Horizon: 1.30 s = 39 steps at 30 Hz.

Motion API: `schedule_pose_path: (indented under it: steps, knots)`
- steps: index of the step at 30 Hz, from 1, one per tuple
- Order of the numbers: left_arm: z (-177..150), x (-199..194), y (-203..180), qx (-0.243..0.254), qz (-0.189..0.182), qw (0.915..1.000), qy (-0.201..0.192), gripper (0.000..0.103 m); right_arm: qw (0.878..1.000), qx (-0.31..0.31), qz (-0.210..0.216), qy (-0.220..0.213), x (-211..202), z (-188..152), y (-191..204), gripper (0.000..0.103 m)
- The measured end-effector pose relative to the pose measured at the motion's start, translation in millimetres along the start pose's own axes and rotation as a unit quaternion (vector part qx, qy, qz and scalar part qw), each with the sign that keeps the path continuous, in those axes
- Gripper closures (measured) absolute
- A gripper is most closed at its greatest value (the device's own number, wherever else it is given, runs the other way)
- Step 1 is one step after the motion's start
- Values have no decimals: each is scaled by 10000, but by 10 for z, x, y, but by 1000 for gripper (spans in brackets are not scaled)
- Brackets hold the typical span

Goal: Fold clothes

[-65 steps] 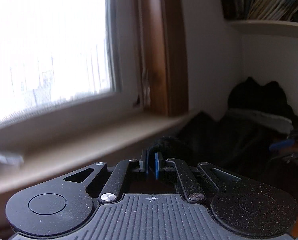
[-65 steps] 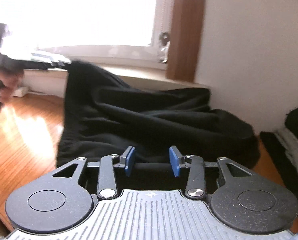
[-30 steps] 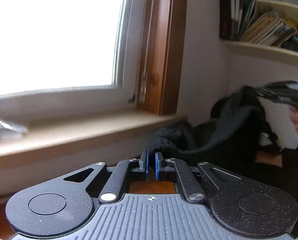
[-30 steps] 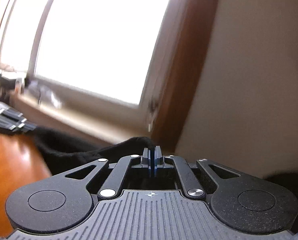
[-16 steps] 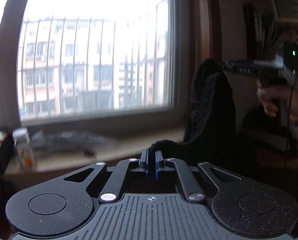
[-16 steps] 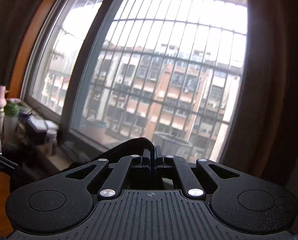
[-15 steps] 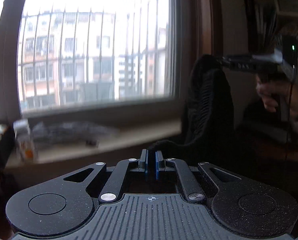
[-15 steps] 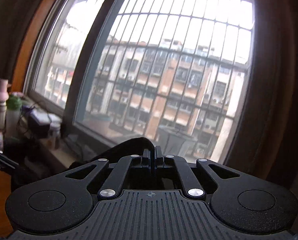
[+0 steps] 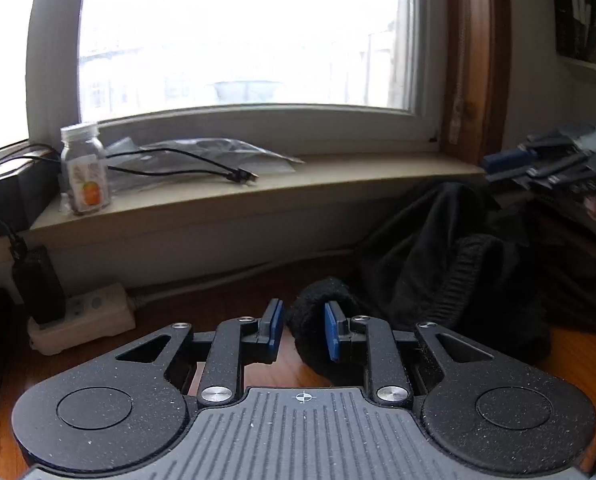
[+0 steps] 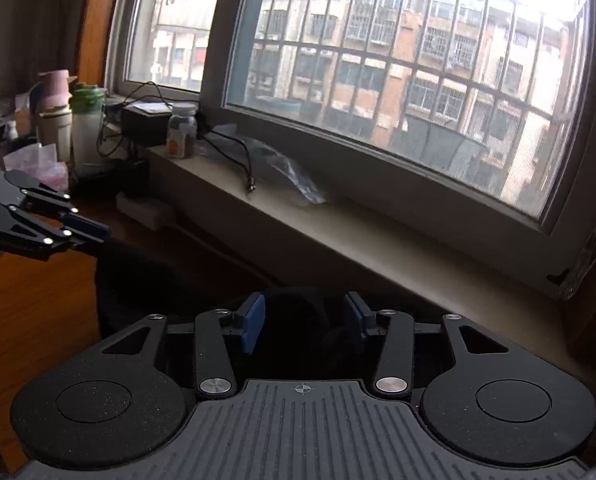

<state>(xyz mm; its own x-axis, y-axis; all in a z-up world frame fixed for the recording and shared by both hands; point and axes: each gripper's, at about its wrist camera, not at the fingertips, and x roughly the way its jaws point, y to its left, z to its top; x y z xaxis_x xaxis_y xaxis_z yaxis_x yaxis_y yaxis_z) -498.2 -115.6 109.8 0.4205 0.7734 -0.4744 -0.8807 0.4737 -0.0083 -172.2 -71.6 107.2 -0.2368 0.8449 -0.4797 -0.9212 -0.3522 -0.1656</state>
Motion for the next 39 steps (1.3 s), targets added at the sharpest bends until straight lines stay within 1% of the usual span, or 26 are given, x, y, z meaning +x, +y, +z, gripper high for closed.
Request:
schedule_pose_path:
  steps: [1, 5, 6, 8, 9, 16, 19, 21, 22, 23, 25, 29, 30, 31, 32, 33, 34, 35, 36, 39]
  knots:
    - [-3, -8, 1, 25, 75, 10000, -13, 65, 10000, -18, 33, 17, -14, -40, 22, 57]
    - [-35, 29, 63, 192, 380, 9990, 114, 64, 9997, -74, 175, 151, -27, -234, 124, 56]
    - [-63, 22, 95, 229, 405, 9988, 171, 61, 9995, -79, 216, 203, -23, -285, 149, 56]
    - [-124, 4, 162, 300, 443, 9982, 288, 51, 9990, -98, 309, 304, -27, -389, 193, 55]
    - [-154, -5, 195, 335, 462, 9978, 346, 50, 9987, -108, 356, 355, -28, -441, 216, 55]
    - [-214, -185, 235, 200, 250, 9991, 278, 50, 9950, -174, 683, 709, -41, -804, 372, 54]
    - [-166, -176, -10, 407, 66, 9990, 162, 52, 9945, -73, 757, 715, -74, -884, 391, 52]
    - [-150, -90, -192, 588, -99, 9981, 158, 51, 9941, 33, 829, 694, -99, -920, 396, 47]
    - [-145, -29, -275, 679, -191, 9973, 190, 48, 9938, 52, 863, 698, -105, -936, 412, 47]
    - [-141, 32, -359, 770, -282, 9964, 221, 42, 9935, 49, 892, 712, -107, -953, 436, 47]
    - [-133, 153, -525, 951, -464, 9940, 284, 37, 9932, -5, 889, 748, -111, -986, 496, 46]
    - [-101, 474, -694, 1298, -262, 9898, 519, 37, 9933, -240, 725, 871, -123, -1039, 593, 46]
    - [-93, 537, -715, 1401, -164, 9883, 572, 38, 9932, -269, 690, 894, -130, -1057, 588, 46]
    - [-92, 593, -714, 1472, -105, 9869, 646, 42, 9930, -286, 682, 920, -137, -1077, 576, 47]
    - [-91, 647, -711, 1540, -51, 9854, 723, 54, 9926, -312, 680, 958, -145, -1100, 563, 48]
    - [-96, 694, -687, 1598, 38, 9837, 828, 63, 9920, -342, 682, 1004, -153, -1124, 549, 56]
    - [-101, 740, -661, 1655, 130, 9817, 936, 89, 9918, -344, 679, 1030, -167, -1140, 527, 61]
    - [-102, 748, -613, 1628, 146, 9815, 1000, 96, 9917, -329, 673, 1042, -186, -1151, 500, 63]
    - [-102, 752, -562, 1590, 154, 9815, 1060, 96, 9922, -335, 645, 1018, -215, -1158, 472, 66]
    - [-58, 622, -382, 1363, 232, 9860, 927, 97, 9967, -315, 240, 707, -362, -1059, 338, 72]
